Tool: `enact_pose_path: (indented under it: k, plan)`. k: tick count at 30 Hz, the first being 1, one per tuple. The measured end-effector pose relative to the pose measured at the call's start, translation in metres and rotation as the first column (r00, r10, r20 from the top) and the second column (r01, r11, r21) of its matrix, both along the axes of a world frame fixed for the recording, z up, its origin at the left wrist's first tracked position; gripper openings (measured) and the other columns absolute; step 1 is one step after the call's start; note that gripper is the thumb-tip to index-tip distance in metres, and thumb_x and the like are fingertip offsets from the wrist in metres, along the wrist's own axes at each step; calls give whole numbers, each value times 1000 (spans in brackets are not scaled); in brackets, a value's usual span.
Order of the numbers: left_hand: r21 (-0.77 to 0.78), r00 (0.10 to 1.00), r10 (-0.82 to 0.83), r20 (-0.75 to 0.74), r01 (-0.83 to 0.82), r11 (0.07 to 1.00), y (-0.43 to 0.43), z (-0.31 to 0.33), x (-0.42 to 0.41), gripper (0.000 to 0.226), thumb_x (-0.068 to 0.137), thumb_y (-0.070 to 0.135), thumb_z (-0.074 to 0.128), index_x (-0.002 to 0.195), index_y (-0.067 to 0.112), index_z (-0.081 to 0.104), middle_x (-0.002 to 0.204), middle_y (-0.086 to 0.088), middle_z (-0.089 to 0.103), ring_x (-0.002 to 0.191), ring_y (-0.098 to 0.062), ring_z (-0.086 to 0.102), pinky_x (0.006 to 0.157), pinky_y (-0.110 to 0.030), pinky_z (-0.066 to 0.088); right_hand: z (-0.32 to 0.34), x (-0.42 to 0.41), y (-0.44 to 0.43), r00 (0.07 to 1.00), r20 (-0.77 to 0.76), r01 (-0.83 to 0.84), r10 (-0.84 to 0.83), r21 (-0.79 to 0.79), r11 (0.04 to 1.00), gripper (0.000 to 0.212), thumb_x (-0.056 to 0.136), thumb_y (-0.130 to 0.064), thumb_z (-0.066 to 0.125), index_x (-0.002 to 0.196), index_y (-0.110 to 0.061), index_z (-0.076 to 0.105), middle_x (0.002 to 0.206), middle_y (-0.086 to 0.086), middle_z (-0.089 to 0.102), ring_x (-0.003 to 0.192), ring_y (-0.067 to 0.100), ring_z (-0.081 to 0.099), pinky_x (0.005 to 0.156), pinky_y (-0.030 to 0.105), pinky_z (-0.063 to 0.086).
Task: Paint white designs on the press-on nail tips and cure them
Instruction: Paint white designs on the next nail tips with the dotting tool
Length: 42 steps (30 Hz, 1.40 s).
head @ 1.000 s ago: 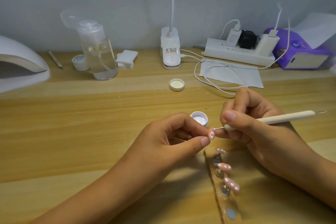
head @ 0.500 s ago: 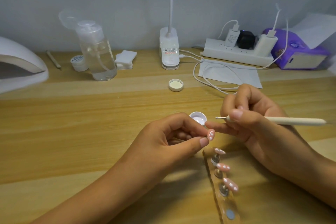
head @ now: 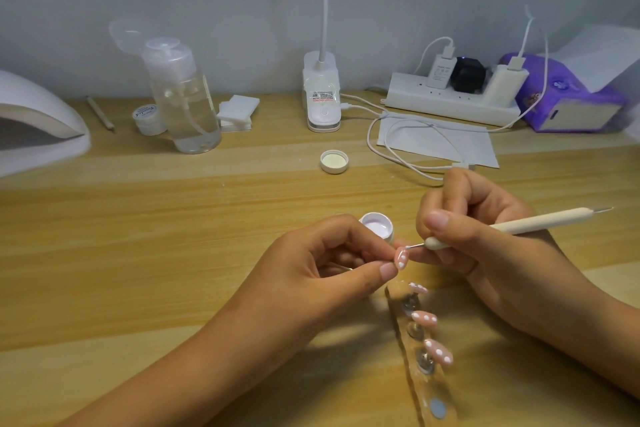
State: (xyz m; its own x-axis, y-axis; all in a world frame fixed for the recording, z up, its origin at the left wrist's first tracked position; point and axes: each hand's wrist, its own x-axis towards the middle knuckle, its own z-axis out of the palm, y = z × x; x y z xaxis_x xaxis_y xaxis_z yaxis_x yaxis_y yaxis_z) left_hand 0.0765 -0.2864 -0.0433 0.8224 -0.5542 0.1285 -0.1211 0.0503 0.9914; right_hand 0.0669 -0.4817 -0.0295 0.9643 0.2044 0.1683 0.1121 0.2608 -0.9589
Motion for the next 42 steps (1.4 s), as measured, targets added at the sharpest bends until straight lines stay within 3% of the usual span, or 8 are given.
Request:
enact_pose_path:
  k: [42]
  plan:
    - [14, 1000, 15, -26, -14, 1000, 0, 0, 0, 7, 77, 22, 73, 80, 28, 73, 79, 10, 70, 74, -3, 59, 71, -18, 49, 1, -1, -1, 1000, -17, -22, 22, 1, 1000, 18, 70, -16, 68, 61, -22, 54, 60, -1, 52, 53, 6, 50, 60, 22, 54]
